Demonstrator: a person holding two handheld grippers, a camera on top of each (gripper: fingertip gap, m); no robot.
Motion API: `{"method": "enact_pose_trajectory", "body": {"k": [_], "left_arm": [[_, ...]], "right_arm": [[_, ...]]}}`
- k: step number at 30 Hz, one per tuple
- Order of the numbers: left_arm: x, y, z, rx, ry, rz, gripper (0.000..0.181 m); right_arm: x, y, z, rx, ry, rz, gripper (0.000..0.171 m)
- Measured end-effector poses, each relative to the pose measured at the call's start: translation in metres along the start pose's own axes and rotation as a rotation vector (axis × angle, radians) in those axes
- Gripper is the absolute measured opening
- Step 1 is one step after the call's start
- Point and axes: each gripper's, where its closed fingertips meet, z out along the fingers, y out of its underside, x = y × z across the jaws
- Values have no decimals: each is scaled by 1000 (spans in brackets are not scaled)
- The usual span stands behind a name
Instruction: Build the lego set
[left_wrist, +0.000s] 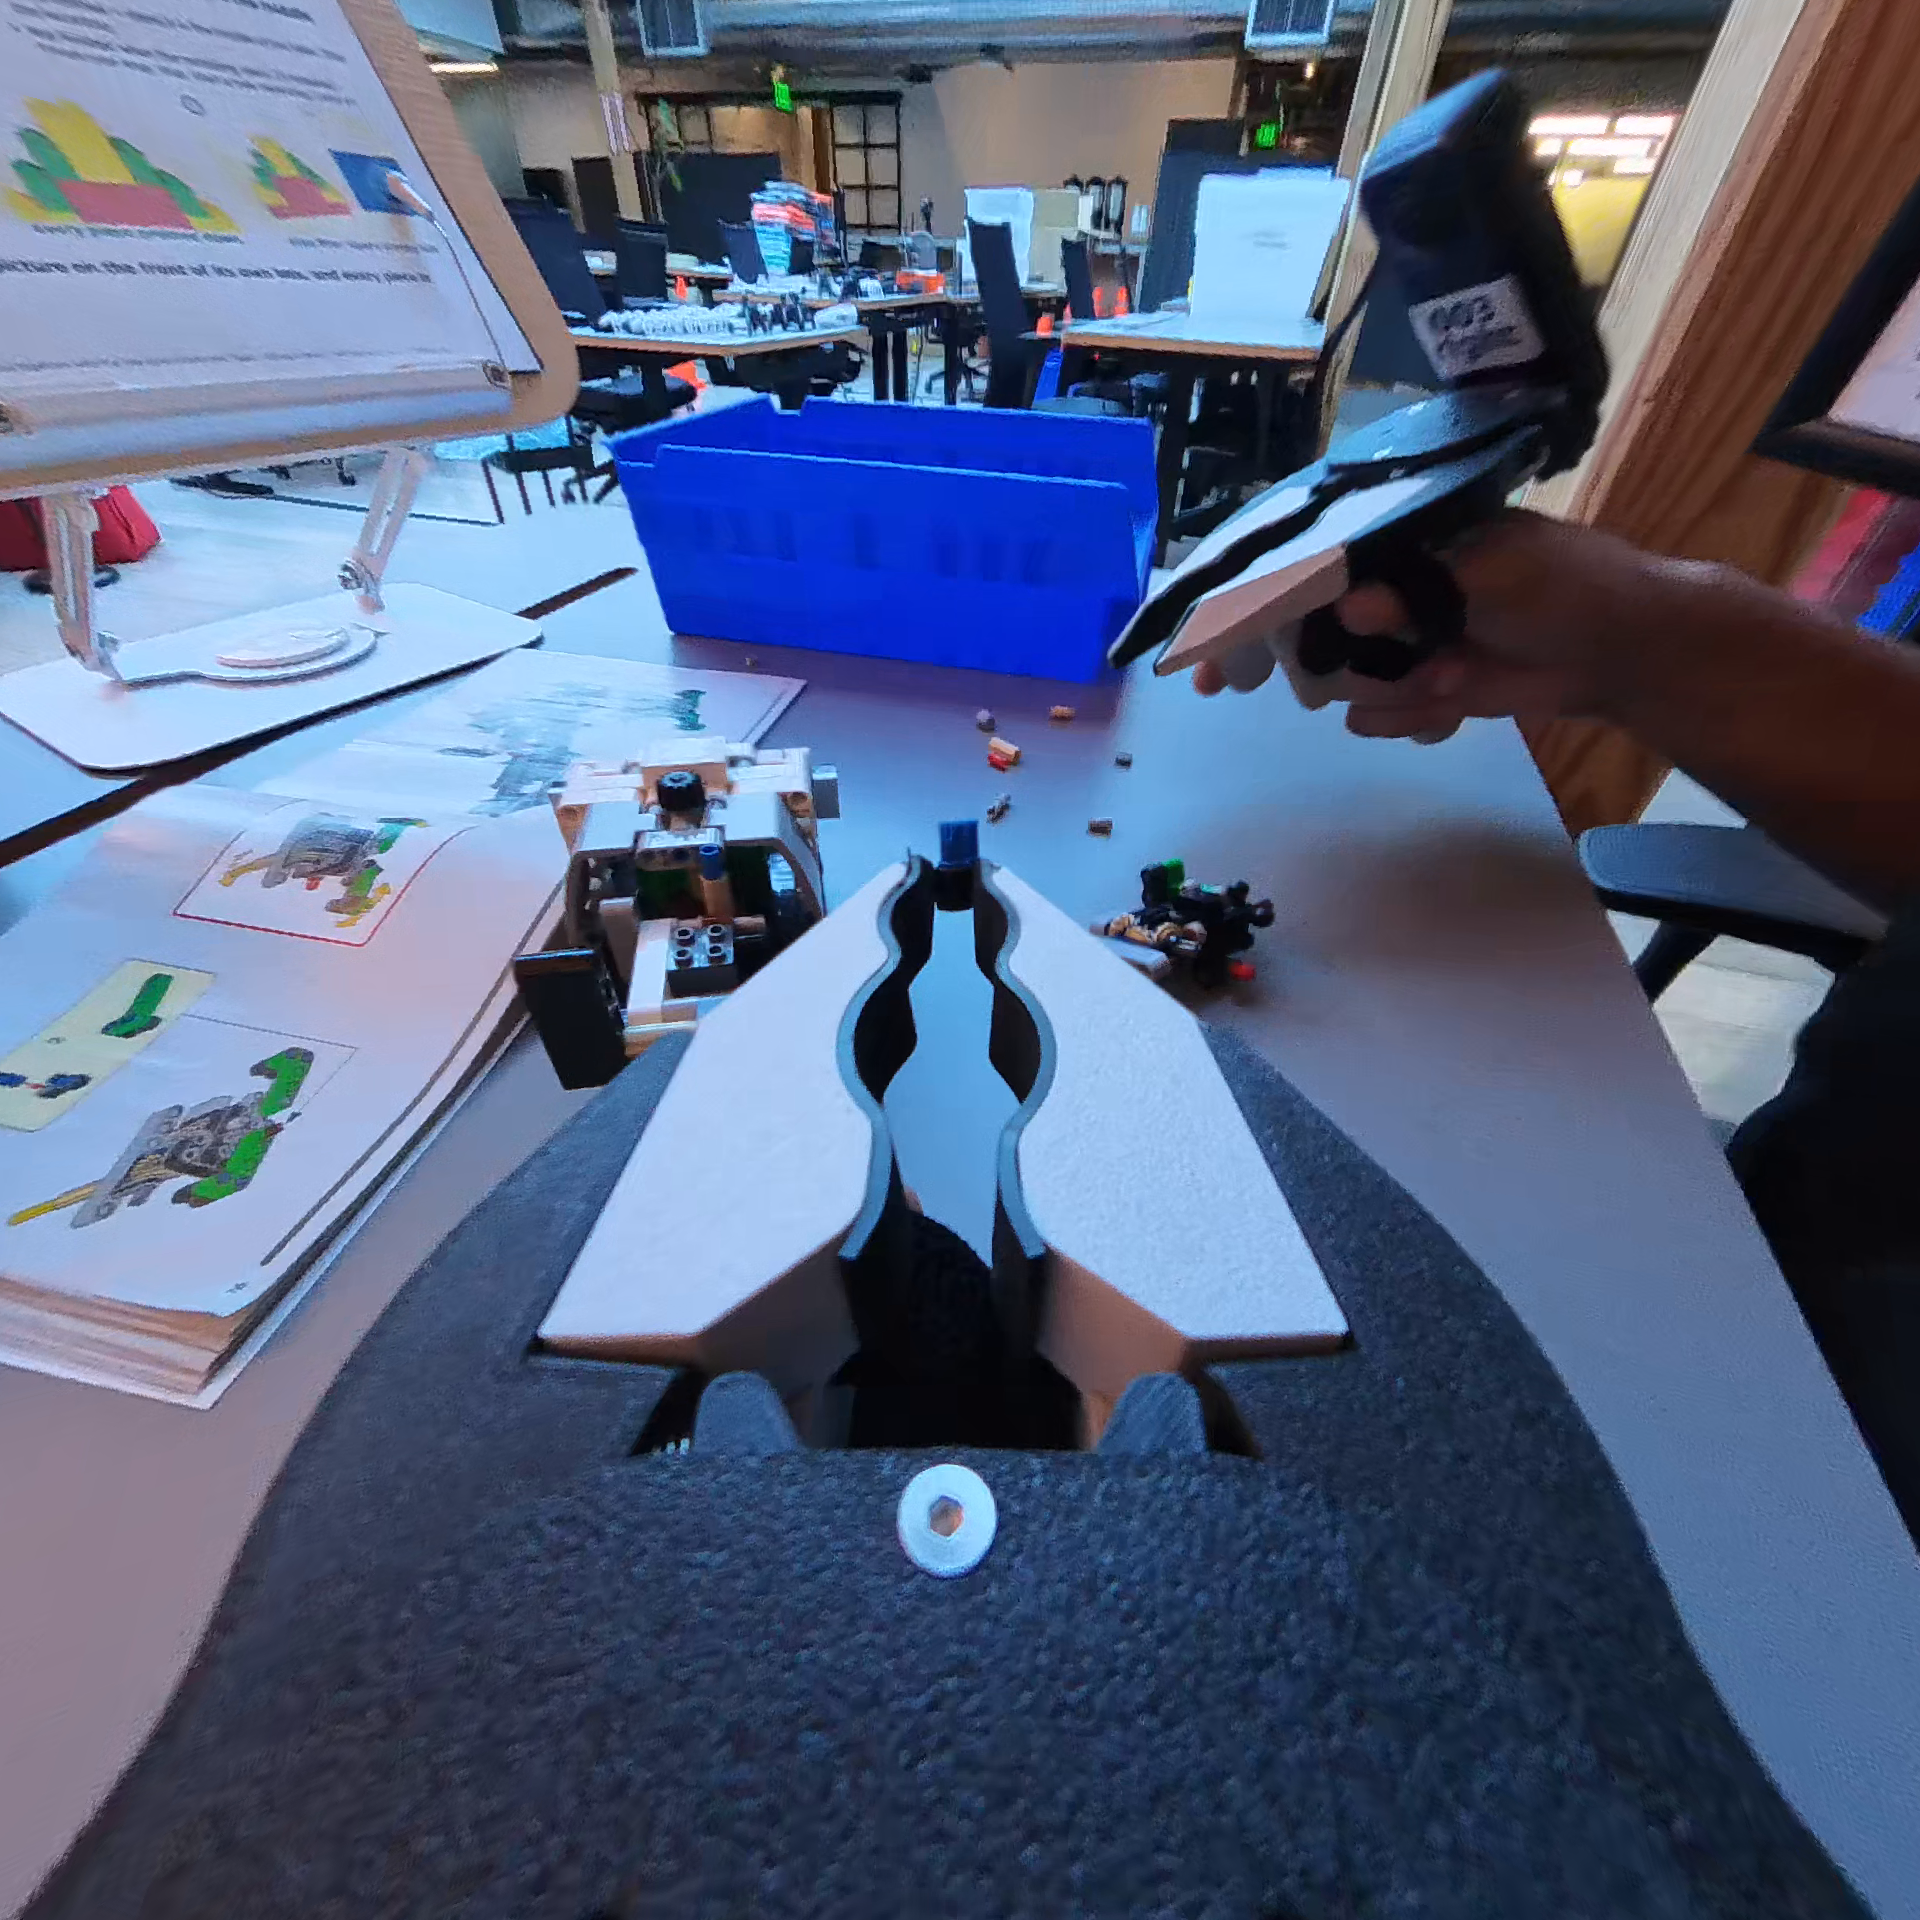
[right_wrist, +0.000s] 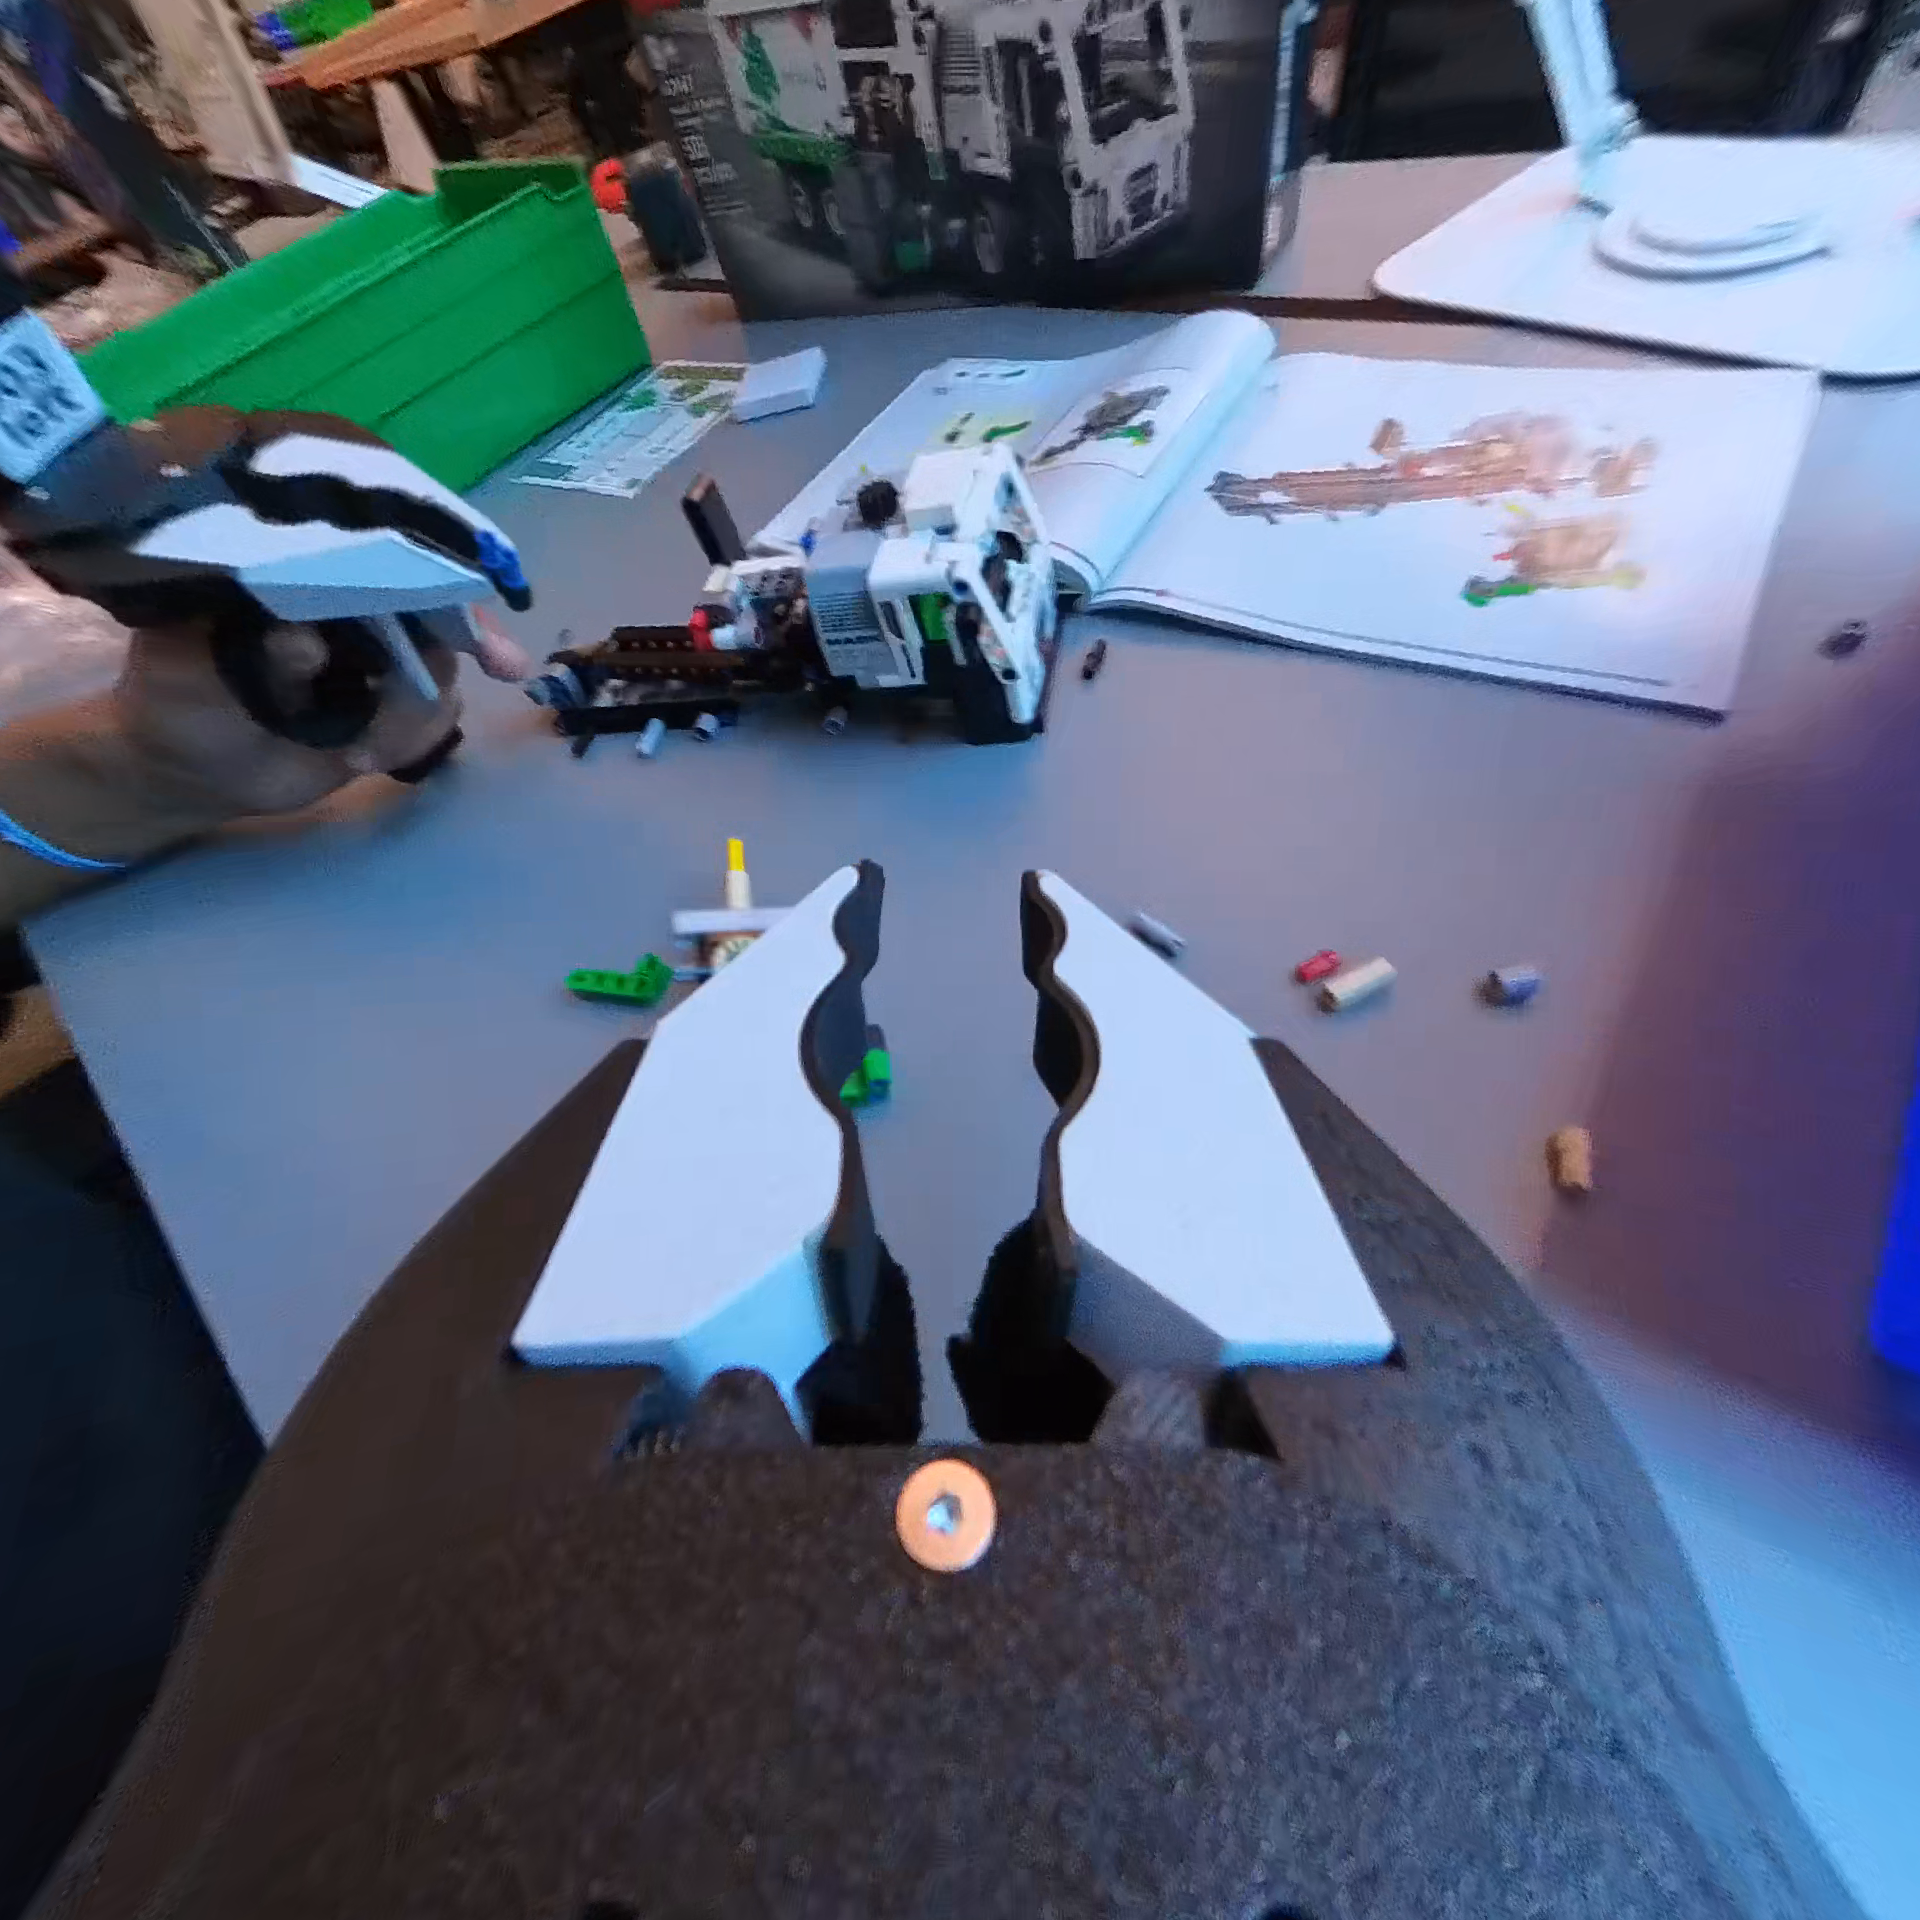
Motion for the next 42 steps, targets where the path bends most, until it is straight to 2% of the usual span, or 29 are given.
{"method": "enact_pose_trajectory", "body": {"k": [6,10,22,26,29,30,34,38,42], "left_arm": [[-6,-4,0,30,16,-88,5],[-11,-4,0,34,27,-149,5],[-14,-5,-1,40,83,-238,5],[-8,0,-2,0,70,-208,5],[-2,16,-8,-112,-12,-205,5],[2,20,-12,-133,-47,-192,5],[23,25,-32,-125,-157,-178,5],[41,24,-45,-80,-198,-251,5],[46,22,-54,-68,-300,-172,5]], "right_arm": [[-4,-19,36,-30,-97,-106,25],[-2,-28,55,-6,-166,-92,23],[-3,-22,53,-10,-172,-138,21],[-39,-10,46,-81,-299,-216,26],[-86,26,25,-239,-497,-376,26],[-93,39,23,-288,-507,-417,27],[-101,63,33,-313,-420,-482,30],[-113,60,44,-254,-365,-499,31],[-110,66,55,-309,-269,-524,31]]}}
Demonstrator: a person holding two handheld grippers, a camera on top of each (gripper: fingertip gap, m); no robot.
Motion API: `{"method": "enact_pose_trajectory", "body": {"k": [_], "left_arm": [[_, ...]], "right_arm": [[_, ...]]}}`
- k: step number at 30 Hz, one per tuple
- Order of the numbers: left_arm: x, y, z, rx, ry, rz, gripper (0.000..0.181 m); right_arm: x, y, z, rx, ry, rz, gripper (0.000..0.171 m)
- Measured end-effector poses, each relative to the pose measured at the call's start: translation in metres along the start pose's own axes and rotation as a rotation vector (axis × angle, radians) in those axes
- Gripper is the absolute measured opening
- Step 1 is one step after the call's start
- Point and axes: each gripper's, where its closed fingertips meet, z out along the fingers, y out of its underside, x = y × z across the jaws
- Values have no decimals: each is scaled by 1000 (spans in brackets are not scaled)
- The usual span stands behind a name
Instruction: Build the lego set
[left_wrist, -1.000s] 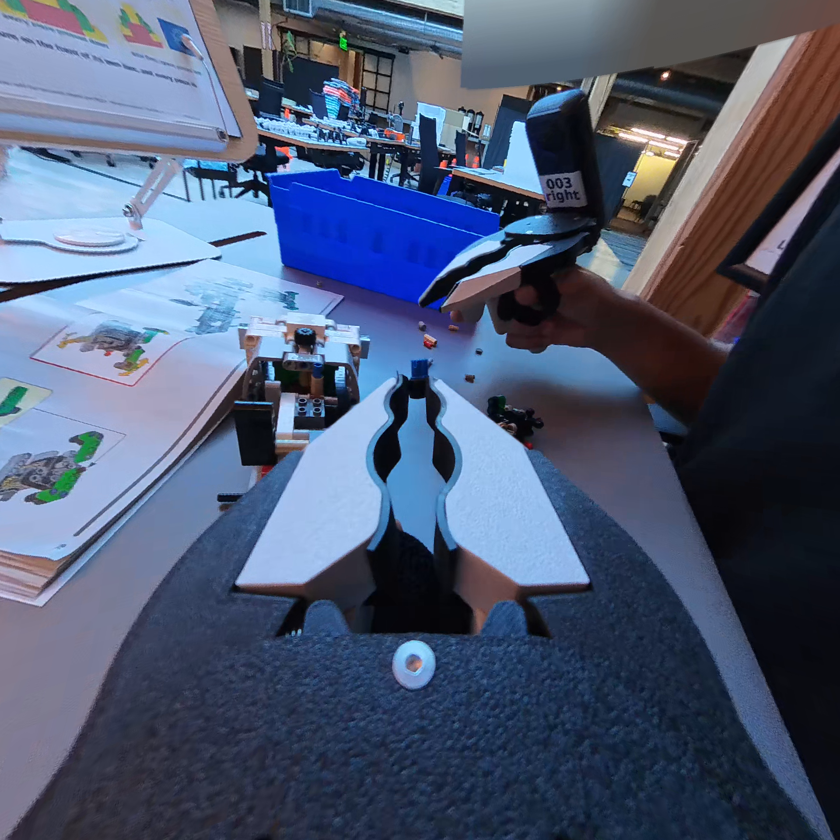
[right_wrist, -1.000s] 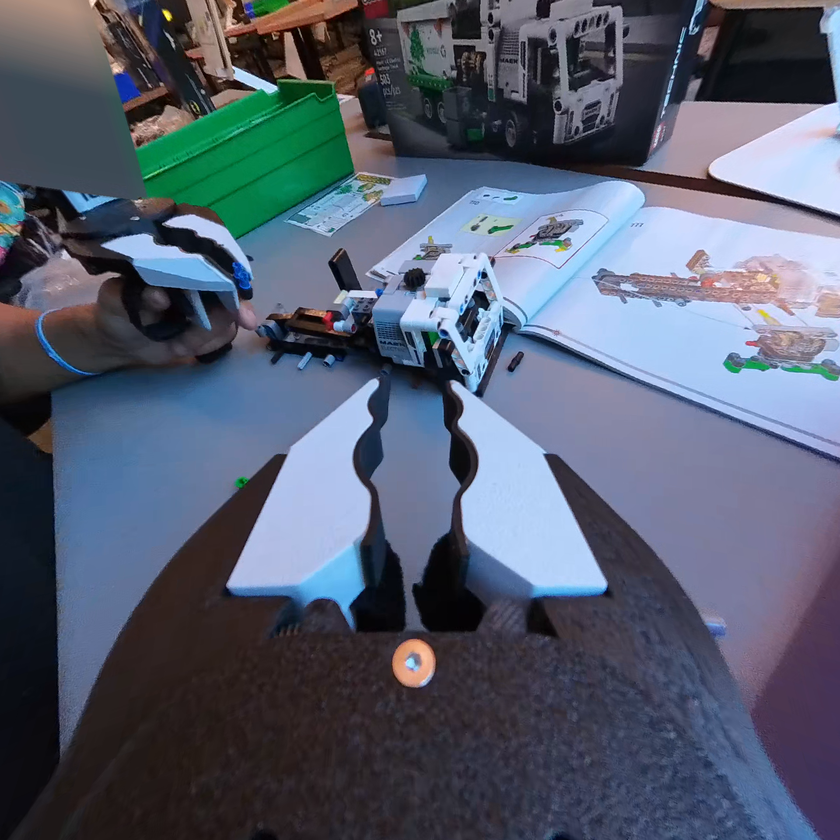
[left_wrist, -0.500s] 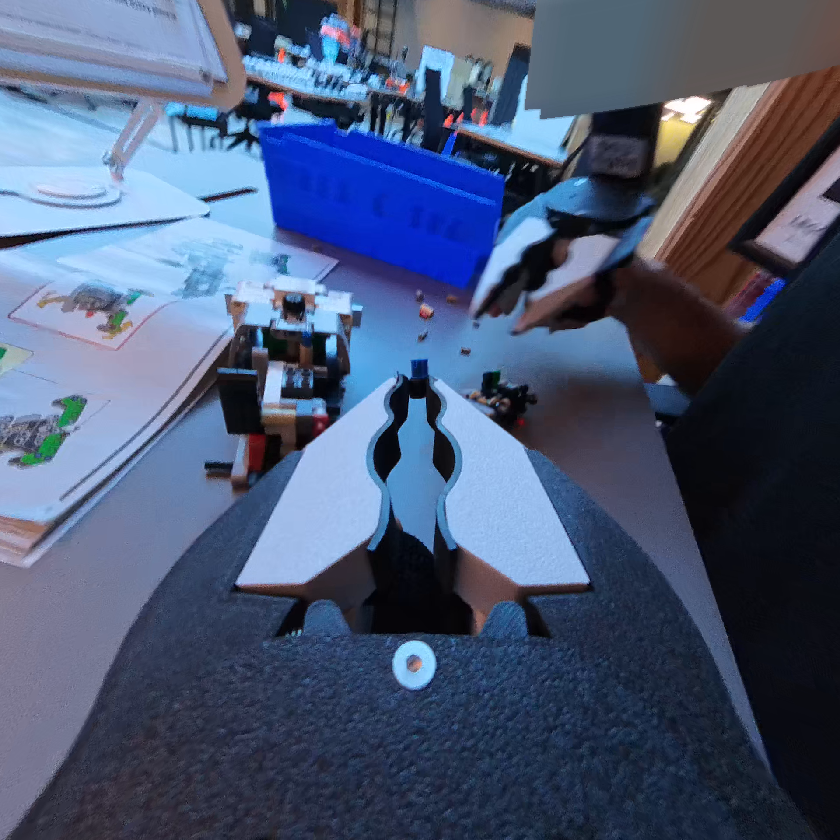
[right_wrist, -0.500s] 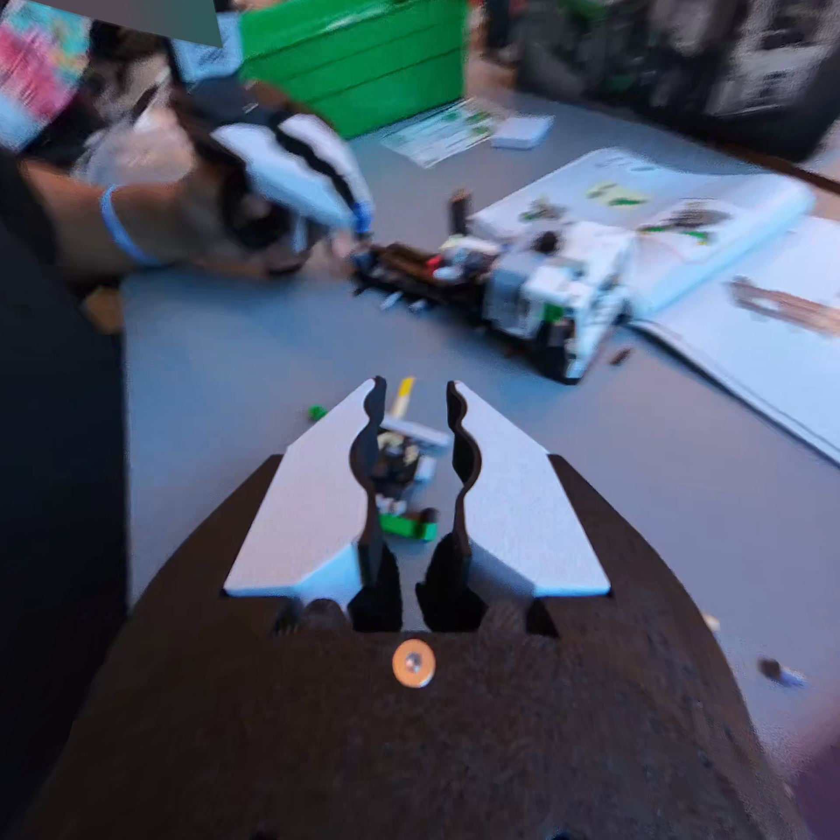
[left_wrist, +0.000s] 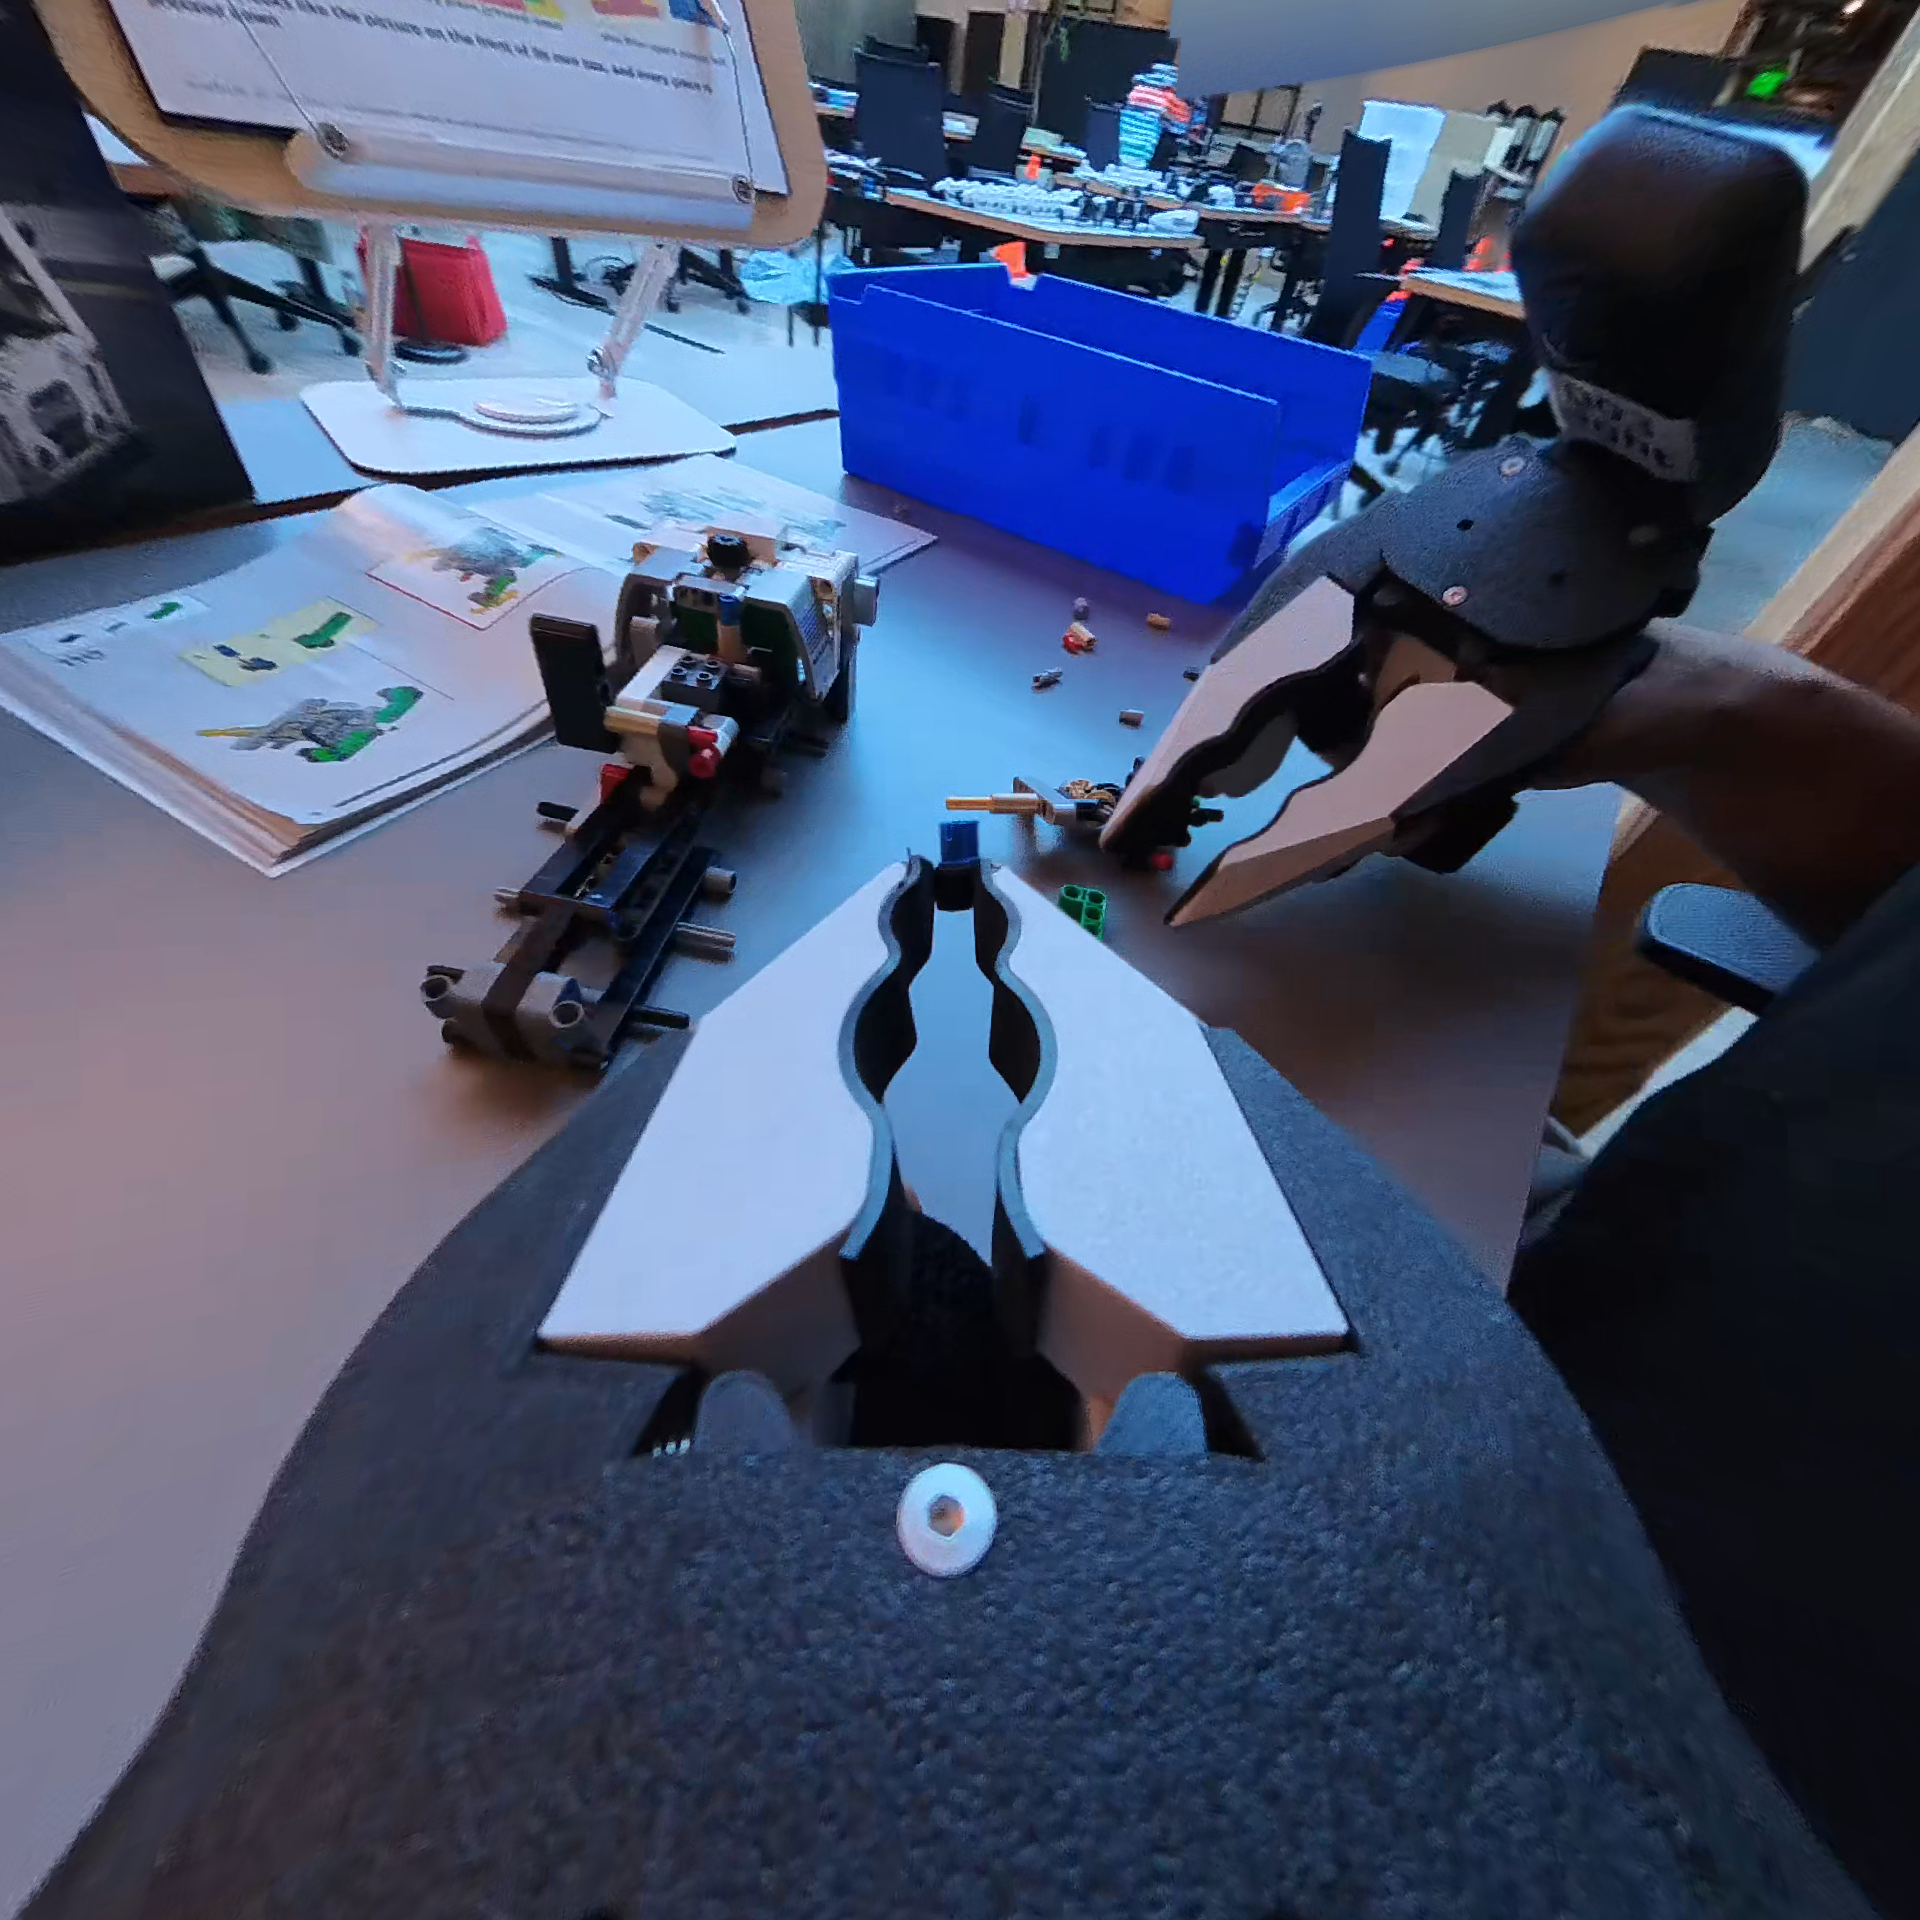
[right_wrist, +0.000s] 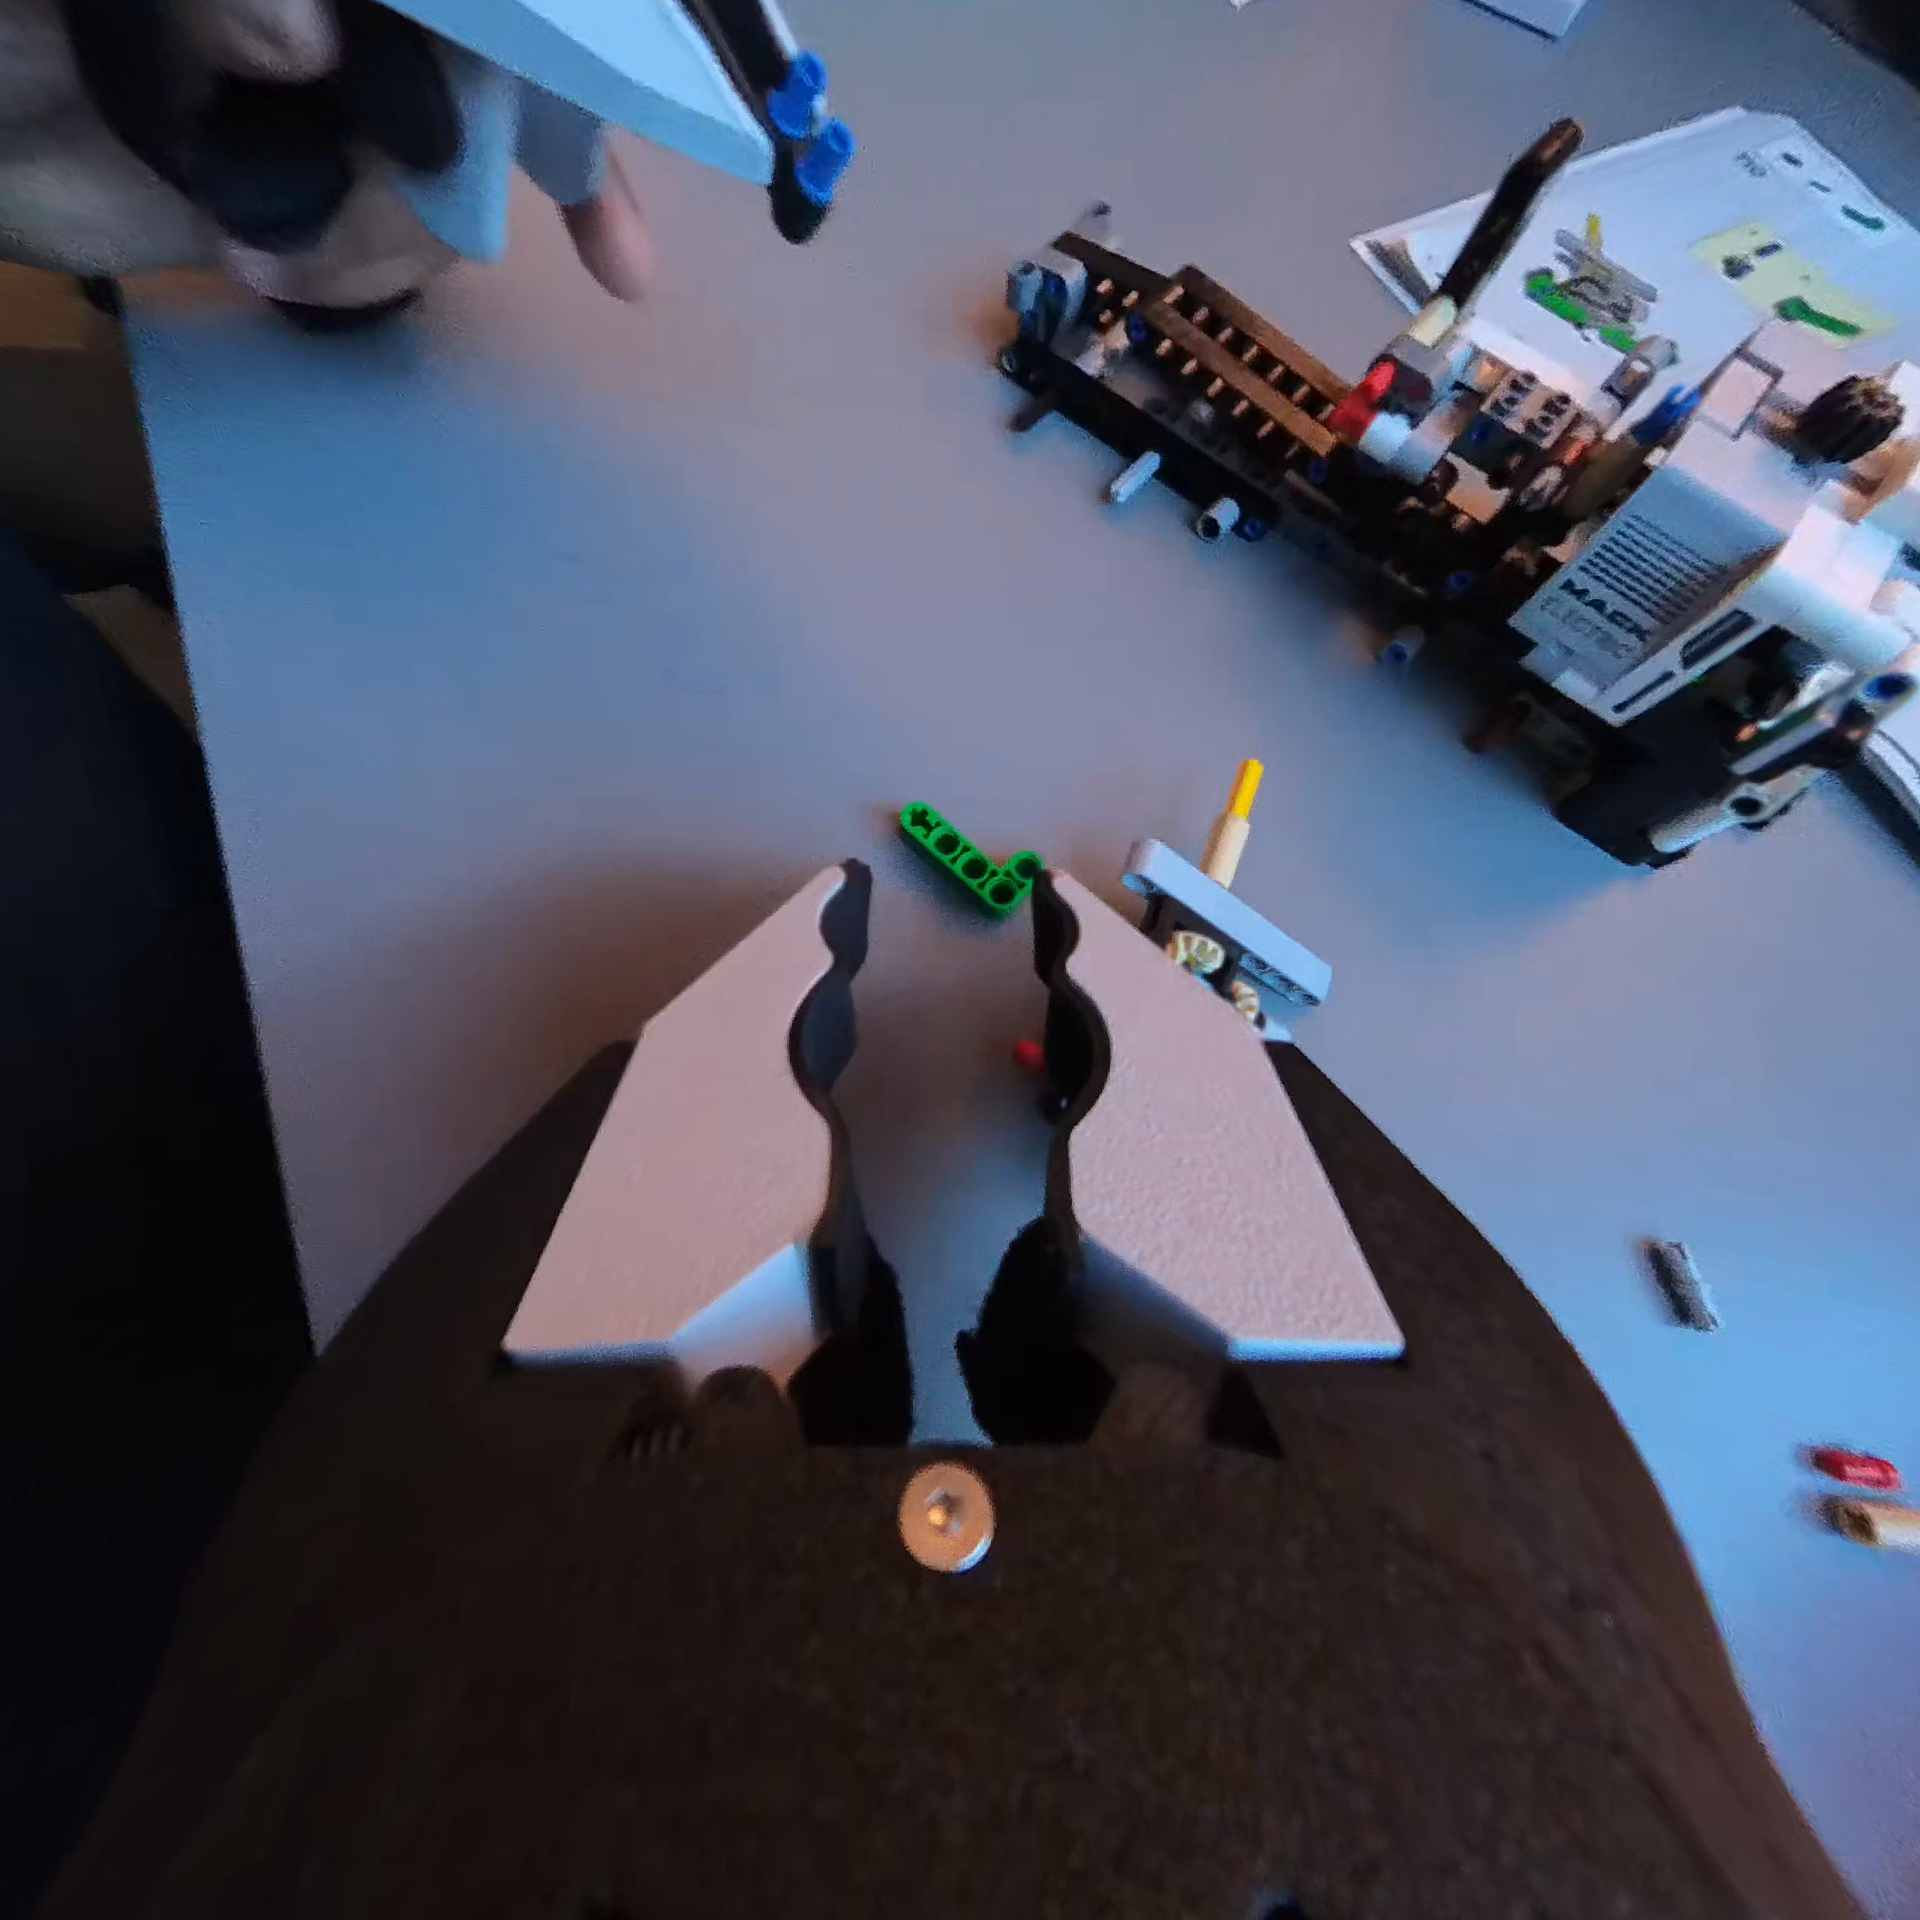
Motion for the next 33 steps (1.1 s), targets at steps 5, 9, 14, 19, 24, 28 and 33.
{"method": "enact_pose_trajectory", "body": {"k": [5,9,14,19,24,28,33], "left_arm": [[6,2,-7,11,-63,69,5],[8,1,-11,27,-64,82,5],[6,0,-13,31,-54,52,5],[13,1,-14,31,-23,81,5],[15,-3,-18,58,28,38,5],[4,-3,-26,69,-4,11,5],[13,-6,-32,103,40,72,5]], "right_arm": [[-2,1,6,-64,80,36,29],[2,0,14,-99,205,85,30],[4,-2,12,-104,339,243,31],[4,6,14,-80,394,406,48],[1,6,23,-74,359,443,33],[-2,-3,23,-25,321,437,31],[-32,-90,-3,496,-282,825,31]]}}
